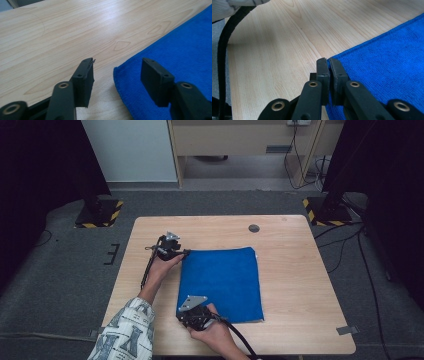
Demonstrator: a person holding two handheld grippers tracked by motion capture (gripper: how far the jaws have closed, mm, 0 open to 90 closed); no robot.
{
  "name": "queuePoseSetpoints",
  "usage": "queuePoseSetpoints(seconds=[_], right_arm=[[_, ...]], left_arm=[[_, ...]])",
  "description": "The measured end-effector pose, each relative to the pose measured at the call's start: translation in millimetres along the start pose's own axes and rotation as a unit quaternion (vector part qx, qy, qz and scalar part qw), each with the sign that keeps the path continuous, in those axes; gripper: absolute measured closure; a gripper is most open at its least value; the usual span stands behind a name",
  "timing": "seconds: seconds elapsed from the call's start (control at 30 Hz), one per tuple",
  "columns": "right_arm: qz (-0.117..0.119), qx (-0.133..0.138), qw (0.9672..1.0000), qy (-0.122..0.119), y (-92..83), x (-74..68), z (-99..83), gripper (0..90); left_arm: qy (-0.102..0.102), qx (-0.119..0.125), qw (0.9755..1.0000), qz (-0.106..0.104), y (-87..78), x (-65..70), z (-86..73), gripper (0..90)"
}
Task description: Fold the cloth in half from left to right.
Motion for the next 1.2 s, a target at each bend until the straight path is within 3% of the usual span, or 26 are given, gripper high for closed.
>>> queuePoseSetpoints(seconds=[0.1,0.2,0.37,0.4,0.5,0.7,0.83,1.03,1.1,1.2], right_arm=[[-0.001,0.0,1.0,-0.003,-1.5,-0.6,0.3,87.1],[-0.004,0.005,1.0,0.0,-3.4,-0.2,0.5,87.2],[-0.008,0.007,0.9999,-0.003,-7.7,-0.4,-0.2,87.2],[-0.01,0.006,0.9999,-0.004,-8.6,-0.5,-0.3,87.2],[-0.019,0.005,0.9998,-0.009,-14.2,-1.7,-0.4,87.3],[-0.033,0.006,0.9994,-0.007,-19.3,-3.1,2.0,87.6],[-0.044,0.006,0.999,-0.006,-20.5,-5.3,4.0,87.7],[-0.058,0.021,0.9981,-0.007,-31.2,-5.4,10.6,88.0],[-0.064,0.025,0.9976,-0.005,-33.9,-5.0,12.4,88.2],[-0.074,0.01,0.9969,-0.027,-30.7,-10.1,10.8,88.3]], left_arm=[[-0.002,-0.014,0.9998,-0.011,5.7,-0.7,-4.4,52.6],[0.007,-0.023,0.9997,-0.003,9.1,-0.4,-6.9,60.6],[0.001,-0.012,0.9996,-0.024,10.0,3.2,-5.0,85.8],[-0.009,-0.007,0.9996,-0.027,9.4,3.5,-3.6,87.8],[-0.023,-0.003,0.9989,-0.041,7.7,4.7,-1.8,88.5],[-0.035,0.008,0.9988,-0.033,-0.7,4.2,4.1,88.5],[-0.031,0.001,0.9992,-0.027,-4.7,7.5,10.3,88.5],[-0.026,0.015,0.9992,-0.026,-11.6,18.7,24.5,88.6],[-0.022,0.007,0.9995,-0.021,-10.9,20.6,27.0,88.6],[-0.025,0.007,0.9994,-0.024,-10.7,21.6,30.2,88.7]])
Point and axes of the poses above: each handheld gripper's, and its own axes: y roughly forward along the jaws, z roughly out of its top, x roughly to its right, the point moved 4 cm from there along y, roughly forward along the jaws, and after that the axes turned 14 degrees about -y, right-handed, at the moved point
